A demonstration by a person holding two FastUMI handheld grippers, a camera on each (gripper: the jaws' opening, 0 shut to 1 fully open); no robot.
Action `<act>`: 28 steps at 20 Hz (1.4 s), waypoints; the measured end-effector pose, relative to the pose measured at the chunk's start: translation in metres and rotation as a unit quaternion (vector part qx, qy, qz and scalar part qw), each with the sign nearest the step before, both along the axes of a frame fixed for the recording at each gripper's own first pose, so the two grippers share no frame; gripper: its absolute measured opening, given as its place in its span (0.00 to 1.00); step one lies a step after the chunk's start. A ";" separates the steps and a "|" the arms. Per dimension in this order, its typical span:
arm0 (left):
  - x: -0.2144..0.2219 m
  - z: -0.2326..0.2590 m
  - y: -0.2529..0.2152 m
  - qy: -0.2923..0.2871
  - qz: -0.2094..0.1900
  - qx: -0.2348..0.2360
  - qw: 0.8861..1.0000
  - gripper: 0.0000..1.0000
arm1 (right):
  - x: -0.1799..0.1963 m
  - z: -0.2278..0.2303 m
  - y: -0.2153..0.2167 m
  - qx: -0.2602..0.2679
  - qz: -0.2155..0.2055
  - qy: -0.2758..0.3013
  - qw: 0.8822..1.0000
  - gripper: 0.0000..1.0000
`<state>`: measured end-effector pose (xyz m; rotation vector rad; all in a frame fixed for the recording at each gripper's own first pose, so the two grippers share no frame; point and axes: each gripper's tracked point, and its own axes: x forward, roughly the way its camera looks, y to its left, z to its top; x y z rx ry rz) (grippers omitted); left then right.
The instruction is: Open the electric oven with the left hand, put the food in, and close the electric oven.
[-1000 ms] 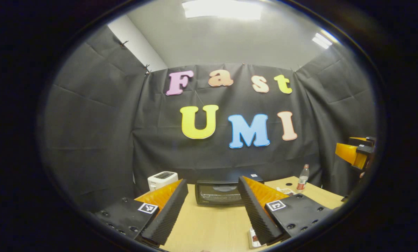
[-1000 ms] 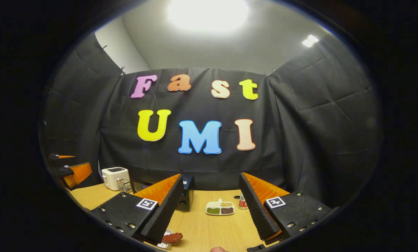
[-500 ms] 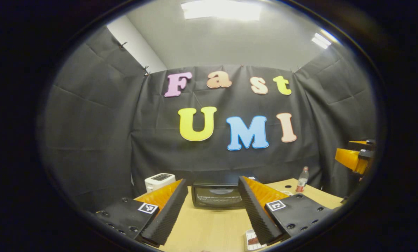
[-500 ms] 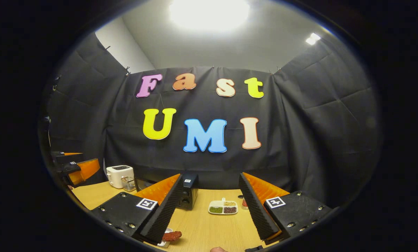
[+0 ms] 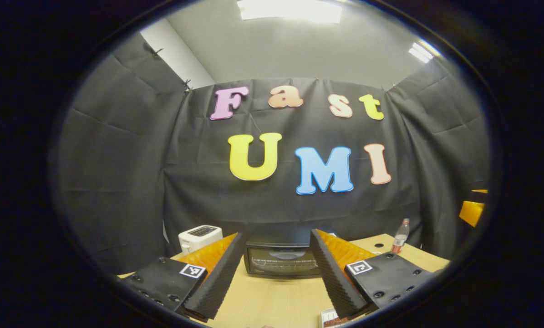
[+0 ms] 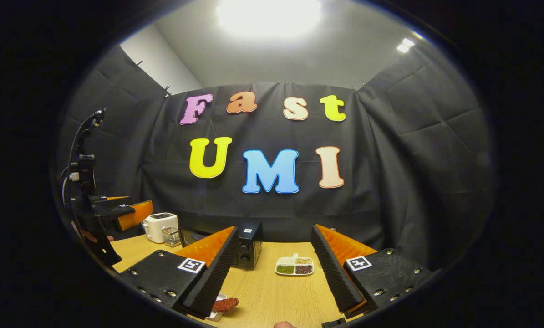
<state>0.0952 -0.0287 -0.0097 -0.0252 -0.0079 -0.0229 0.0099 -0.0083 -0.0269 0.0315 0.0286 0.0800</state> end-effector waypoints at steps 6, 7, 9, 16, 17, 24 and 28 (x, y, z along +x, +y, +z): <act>0.067 -0.019 -0.006 0.001 -0.039 0.010 0.999 1.00 | 0.016 0.001 0.001 -0.010 -0.053 -0.003 0.999 0.96; 0.079 -0.023 -0.009 0.003 -0.046 0.008 0.999 1.00 | 0.017 0.004 0.000 -0.014 -0.061 -0.004 0.998 0.96; 0.100 -0.037 -0.014 0.012 -0.054 0.004 0.998 0.99 | 0.021 0.007 0.000 -0.021 -0.076 -0.008 0.997 0.96; 0.160 -0.081 -0.027 0.035 -0.078 0.006 0.996 0.97 | 0.029 0.004 -0.006 -0.037 -0.126 -0.001 0.991 0.96; 0.169 -0.085 -0.027 0.038 -0.079 0.007 0.996 0.97 | 0.030 0.003 -0.007 -0.040 -0.133 0.001 0.990 0.96; 0.220 -0.132 -0.039 0.067 -0.095 0.019 0.993 0.97 | 0.031 -0.006 -0.010 -0.054 -0.173 0.017 0.983 0.96; 0.239 -0.160 -0.047 0.086 -0.101 0.021 0.991 1.00 | 0.030 -0.010 -0.011 -0.064 -0.186 0.028 0.980 0.96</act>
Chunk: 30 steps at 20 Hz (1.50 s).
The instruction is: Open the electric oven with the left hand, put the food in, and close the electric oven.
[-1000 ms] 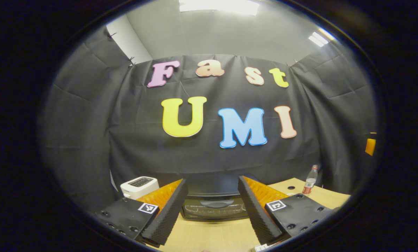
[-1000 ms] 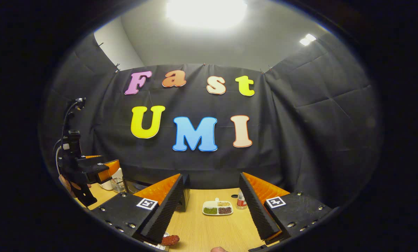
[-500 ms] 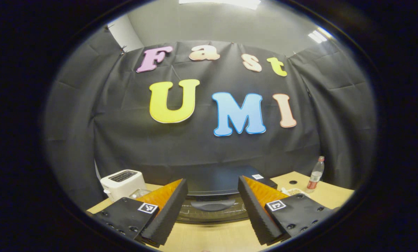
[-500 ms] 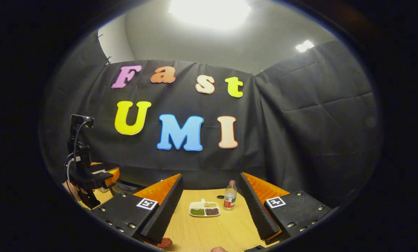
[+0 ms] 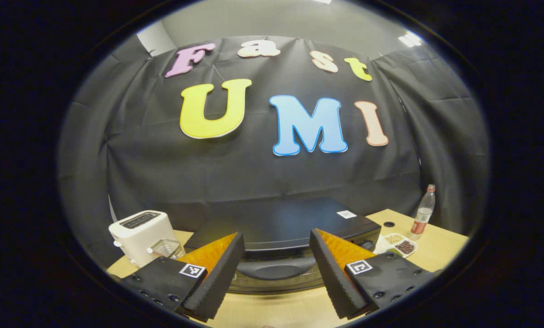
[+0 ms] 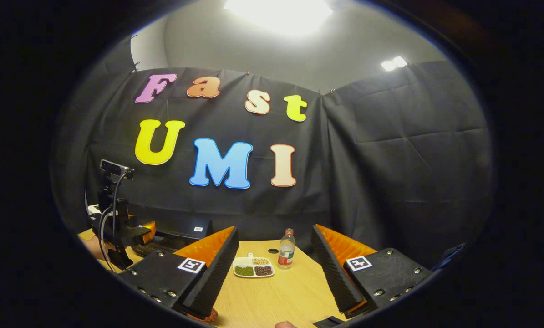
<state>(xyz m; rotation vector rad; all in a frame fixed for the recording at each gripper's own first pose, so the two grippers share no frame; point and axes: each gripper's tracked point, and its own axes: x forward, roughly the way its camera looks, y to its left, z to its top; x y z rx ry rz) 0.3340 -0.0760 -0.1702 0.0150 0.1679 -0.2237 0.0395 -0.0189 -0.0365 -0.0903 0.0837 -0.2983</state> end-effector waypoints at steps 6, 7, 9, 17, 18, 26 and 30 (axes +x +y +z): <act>0.016 -0.036 -0.001 0.024 0.005 0.016 1.000 1.00 | 0.003 -0.001 0.003 -0.009 -0.007 0.008 1.000 0.96; 0.017 -0.042 0.000 0.028 0.007 0.020 0.999 1.00 | 0.003 -0.001 0.004 -0.011 -0.006 0.009 1.000 0.96; 0.020 -0.041 0.002 0.018 0.016 0.021 0.999 1.00 | 0.002 -0.002 0.006 -0.018 -0.003 0.011 1.000 0.92; 0.001 -0.044 0.006 0.019 0.020 0.006 1.000 1.00 | 0.006 0.000 0.005 -0.016 0.009 0.008 1.000 0.96; -0.004 -0.044 0.008 0.019 0.020 0.005 1.000 1.00 | 0.007 0.001 0.006 -0.016 0.011 0.007 1.000 0.96; -0.037 -0.053 0.010 0.025 0.020 0.011 0.999 1.00 | 0.011 0.001 0.009 -0.009 0.033 0.003 0.999 0.92; -0.052 -0.060 0.011 0.036 0.020 0.013 0.999 1.00 | 0.013 0.001 0.009 -0.003 0.043 0.000 0.999 0.92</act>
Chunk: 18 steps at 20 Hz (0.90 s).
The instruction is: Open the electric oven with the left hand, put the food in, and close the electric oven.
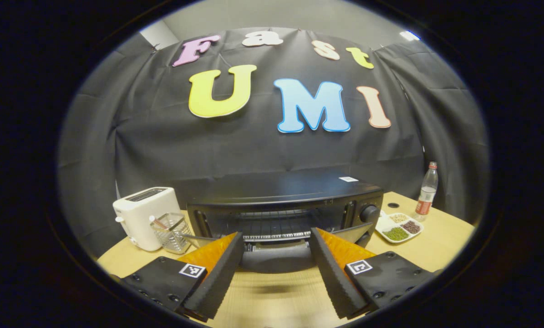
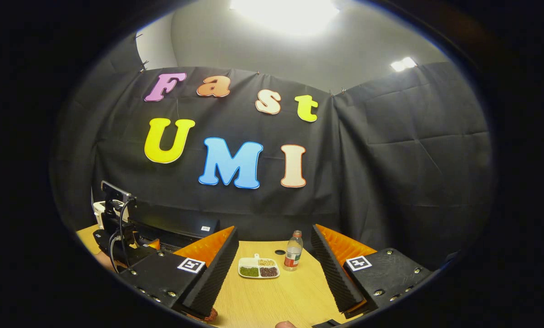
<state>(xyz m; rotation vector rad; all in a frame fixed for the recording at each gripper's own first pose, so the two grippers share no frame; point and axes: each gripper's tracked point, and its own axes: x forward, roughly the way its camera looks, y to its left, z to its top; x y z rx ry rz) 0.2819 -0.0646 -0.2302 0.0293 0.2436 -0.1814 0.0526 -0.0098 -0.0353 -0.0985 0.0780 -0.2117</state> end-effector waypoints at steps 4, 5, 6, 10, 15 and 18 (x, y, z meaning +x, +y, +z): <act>-0.014 -0.009 0.000 0.010 -0.002 0.007 1.000 1.00 | 0.000 0.001 0.002 0.003 0.010 -0.001 1.000 0.96; -0.018 -0.011 0.001 0.013 -0.002 0.009 1.000 1.00 | 0.000 0.000 0.002 0.004 0.012 -0.001 1.000 0.96; -0.021 -0.016 0.000 0.018 -0.002 0.011 1.000 1.00 | -0.001 0.000 0.002 0.005 0.013 0.000 1.000 0.96; -0.035 -0.028 0.000 0.030 -0.003 0.016 0.999 1.00 | -0.003 -0.004 -0.001 0.010 0.014 0.005 1.000 0.96; -0.052 -0.050 0.000 0.052 -0.006 0.026 0.998 1.00 | -0.005 -0.009 -0.002 0.019 0.012 0.013 1.000 0.96; -0.061 -0.065 -0.001 0.065 -0.009 0.035 0.997 0.97 | -0.005 -0.008 0.001 0.014 0.018 0.017 1.000 0.96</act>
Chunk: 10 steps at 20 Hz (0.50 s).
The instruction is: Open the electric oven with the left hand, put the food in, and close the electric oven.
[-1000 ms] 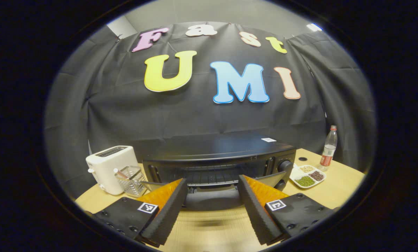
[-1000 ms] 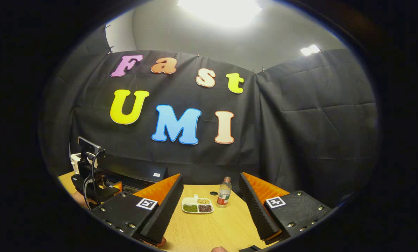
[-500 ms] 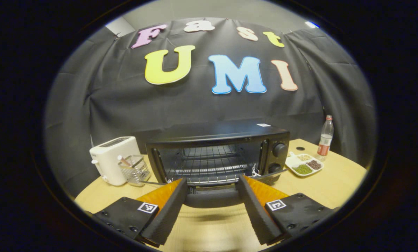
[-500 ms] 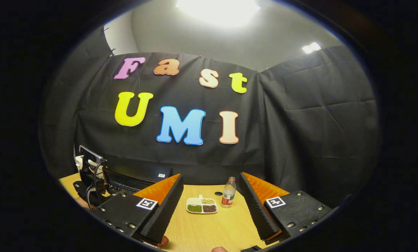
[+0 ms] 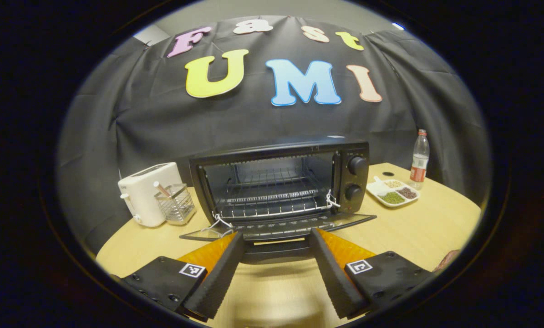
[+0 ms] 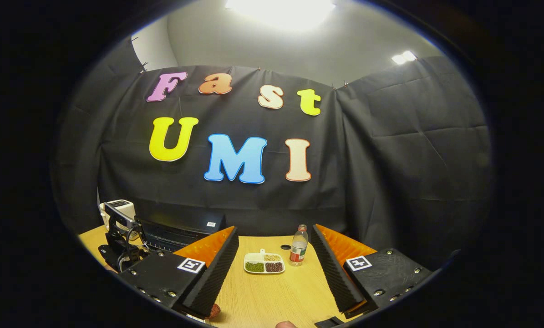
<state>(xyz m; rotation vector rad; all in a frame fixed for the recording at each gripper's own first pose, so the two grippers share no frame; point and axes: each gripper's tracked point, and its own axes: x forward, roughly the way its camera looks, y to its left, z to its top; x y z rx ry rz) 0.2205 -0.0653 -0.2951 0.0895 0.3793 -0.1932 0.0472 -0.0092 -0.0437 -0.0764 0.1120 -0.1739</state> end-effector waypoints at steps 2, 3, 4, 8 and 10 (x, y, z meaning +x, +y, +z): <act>-0.007 -0.012 0.000 0.011 -0.001 0.002 1.000 0.97 | 0.000 0.001 0.001 -0.002 0.002 0.000 1.000 0.96; -0.010 -0.017 0.000 0.015 -0.002 0.002 1.000 0.97 | 0.000 0.000 0.001 -0.001 0.003 0.001 1.000 0.96; -0.011 -0.021 0.000 0.018 -0.003 0.004 1.000 0.97 | 0.000 0.000 0.002 -0.001 0.005 0.003 1.000 0.96; -0.019 -0.036 -0.001 0.030 -0.005 0.003 1.000 0.97 | -0.001 -0.001 0.002 -0.005 0.013 0.009 1.000 0.96; -0.023 -0.042 0.001 0.037 -0.002 0.006 0.999 0.97 | -0.001 -0.002 0.001 -0.002 0.015 0.010 1.000 0.96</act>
